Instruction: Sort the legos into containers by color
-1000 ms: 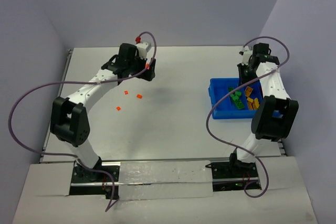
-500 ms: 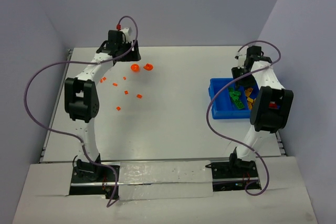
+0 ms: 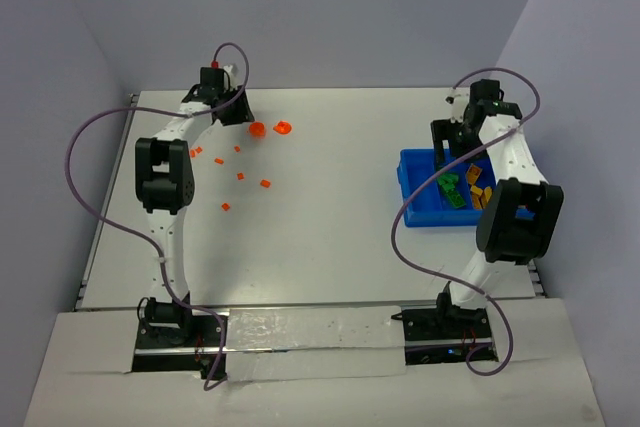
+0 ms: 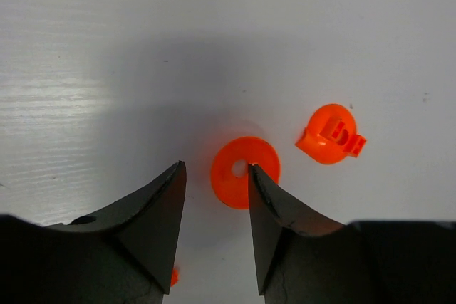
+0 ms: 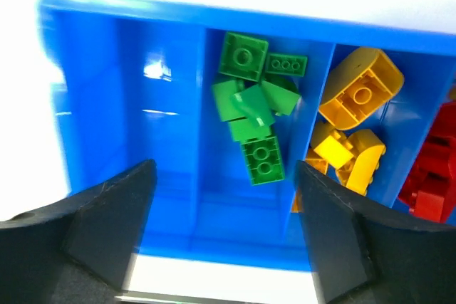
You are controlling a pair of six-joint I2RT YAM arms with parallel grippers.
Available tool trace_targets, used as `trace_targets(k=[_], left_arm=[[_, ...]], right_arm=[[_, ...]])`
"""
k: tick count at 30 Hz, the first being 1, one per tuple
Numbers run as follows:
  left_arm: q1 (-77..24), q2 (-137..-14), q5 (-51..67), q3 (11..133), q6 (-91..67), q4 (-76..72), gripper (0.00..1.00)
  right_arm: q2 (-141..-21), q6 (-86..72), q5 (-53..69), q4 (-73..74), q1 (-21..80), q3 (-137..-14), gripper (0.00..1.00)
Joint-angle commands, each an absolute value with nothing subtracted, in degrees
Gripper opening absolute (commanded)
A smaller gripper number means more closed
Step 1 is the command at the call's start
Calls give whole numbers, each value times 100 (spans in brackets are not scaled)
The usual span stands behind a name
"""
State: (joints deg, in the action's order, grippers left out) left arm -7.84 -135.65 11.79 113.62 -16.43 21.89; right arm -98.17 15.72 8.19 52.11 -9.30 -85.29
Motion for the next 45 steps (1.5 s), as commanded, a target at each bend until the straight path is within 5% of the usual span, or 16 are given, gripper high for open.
trace_targets(k=[1,13,17,23,26,32,39,45], left_arm=[[-686,-13683,1449,11661,-1780,2158,47],[-642,-14132,2085,11727,-1977,2083,44],[-642,-14281,2236,11804,-2067,2088,32],[-642,-14147,2315,11566,-2124,2052,0],[-642,-13782,2329,11225,-2109,1916,0],[-642,-12778,2642,10855,-2036,2068,0],[-633,-11158,3010,9885,-1908,2240,0],[-624,-10222,3097,9262,-2015,2113,0]], right_arm=[[-9192,1298,1276,5413,-870,-9038,100],[-9009,1181,1664,5695,-853,-9372,100],[-8946,1104,1854,5590,-853,-9291,100],[-8672,526,2256,4817,-539,-9104,100],[-8729,326,1760,4211,234,-9141,100],[-9949,226,1342,3647,1457,-10131,94],[-12456,-573,1316,3499,2345,-12691,81],[-13783,-1119,1016,2563,2654,-13178,74]])
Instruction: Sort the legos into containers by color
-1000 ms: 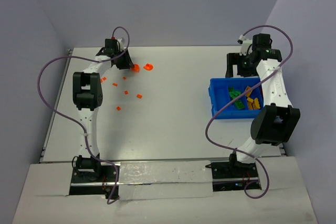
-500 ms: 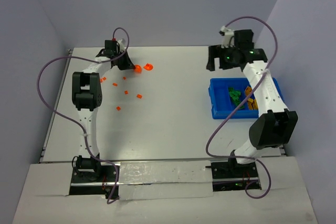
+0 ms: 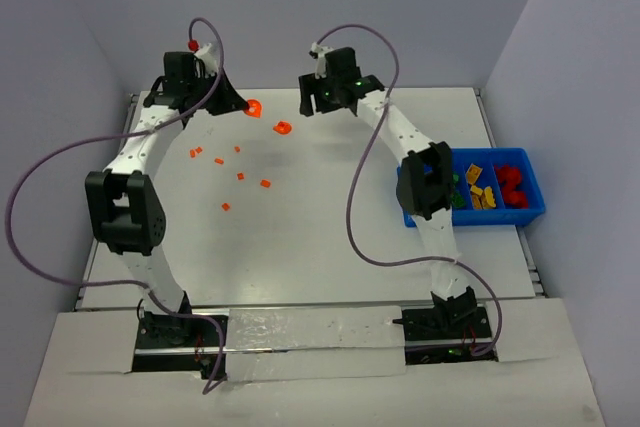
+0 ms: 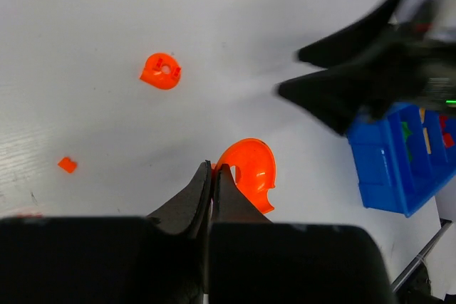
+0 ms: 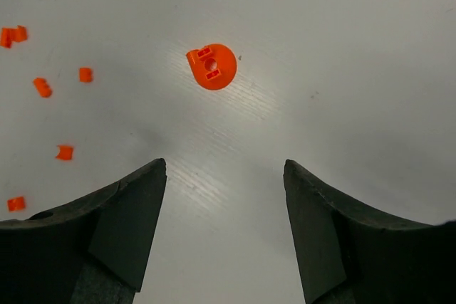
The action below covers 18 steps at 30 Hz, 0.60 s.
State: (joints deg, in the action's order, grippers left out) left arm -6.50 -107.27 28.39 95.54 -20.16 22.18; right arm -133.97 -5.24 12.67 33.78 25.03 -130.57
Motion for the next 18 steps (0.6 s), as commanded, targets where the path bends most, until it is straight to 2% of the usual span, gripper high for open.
trace_targets(k=[1,4,8,18], left_arm=[[-624,-10072,3102,9193,-2037,2070,0],[-621,-9891,2951,8924,-1999,1976,0],[-624,-10061,2829,8992,-1840,2198,0],[-624,-10111,3011,8859,-1900,2137,0]], right_arm=[[-13821,-1305,1074,2259,2670,-12971,75],[-13873,-2165,1069,1529,2716,-12481,77],[-14255,-2753,1118,1439,2784,-12866,77],[-14674,-3651,1029,847,2804,-12934,74]])
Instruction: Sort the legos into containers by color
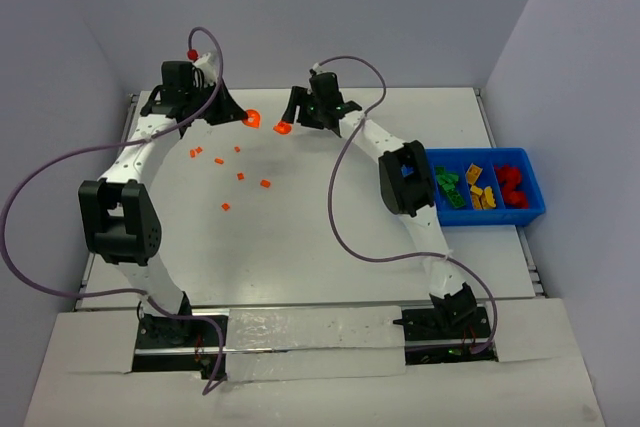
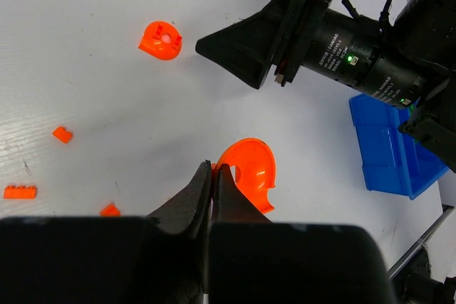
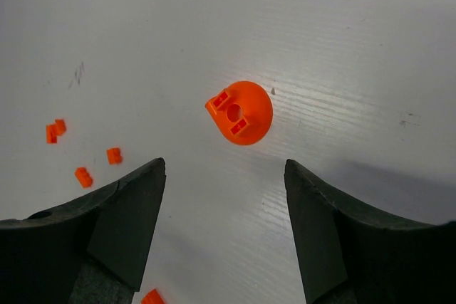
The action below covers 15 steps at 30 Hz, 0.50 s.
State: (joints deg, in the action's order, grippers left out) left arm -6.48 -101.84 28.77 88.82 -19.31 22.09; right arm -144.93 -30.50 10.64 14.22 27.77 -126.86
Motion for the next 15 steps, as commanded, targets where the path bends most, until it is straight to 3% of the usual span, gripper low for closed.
trace_targets(k=[1,5,7,15], left_arm=[[-617,-10093,3074,8798,-1928,2054,0],[-624,-10044,3196,8495,-2020,1840,0],[-621,-10145,3201,8479,-1933,1940,0],[-396,-10424,2971,8582,-1907,2087,0]], right_arm=[[-14685,-3874,1196,707,2804,-12839,73],[-14522,-4797,2907,-98,2736,-12127,74],[-14245,-5682,4003,-1412,2687,-11435,79],[-13399,-7276,5225,-4582,2584,-9656,82]])
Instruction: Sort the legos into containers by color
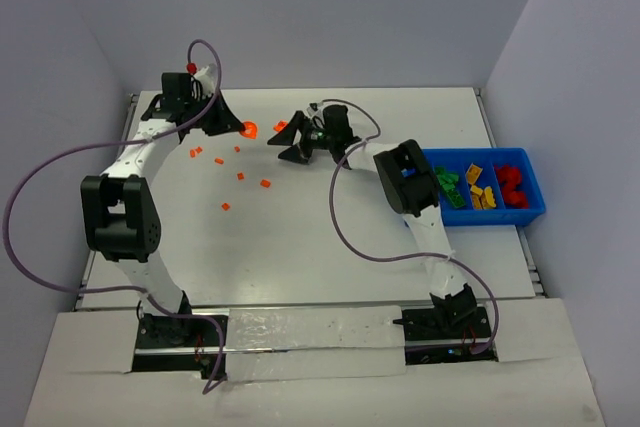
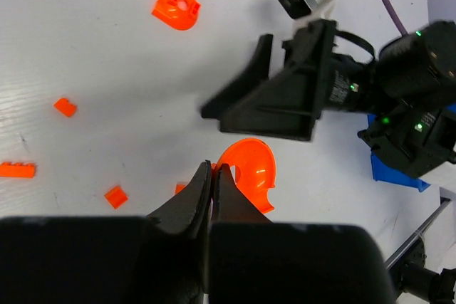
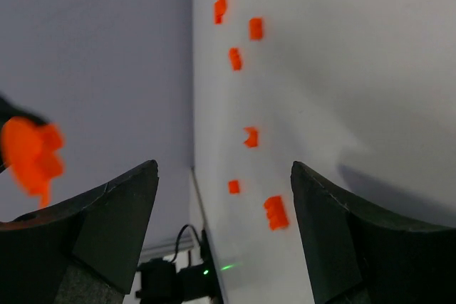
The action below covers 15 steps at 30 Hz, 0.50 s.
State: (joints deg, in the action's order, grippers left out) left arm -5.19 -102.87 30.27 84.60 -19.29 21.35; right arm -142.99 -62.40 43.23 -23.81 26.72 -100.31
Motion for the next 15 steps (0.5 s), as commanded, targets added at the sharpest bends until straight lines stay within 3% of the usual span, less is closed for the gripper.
trace_targets(k=[1,8,15], left_arm=[[-396,-10490,2939,8610,-1891,2122,0],[-396,-10954,3060,8826,-1810,2462,0],[-447,-11063,3472,8882,-1750,2487,0]], right_arm=[[-13329,-7386,5306,-4801,2584,-9547,82],[-13007,-7402,5528,-5258,2620,-9220,81],[-12989,-6031,5270,-3283,2731,-9637,78]])
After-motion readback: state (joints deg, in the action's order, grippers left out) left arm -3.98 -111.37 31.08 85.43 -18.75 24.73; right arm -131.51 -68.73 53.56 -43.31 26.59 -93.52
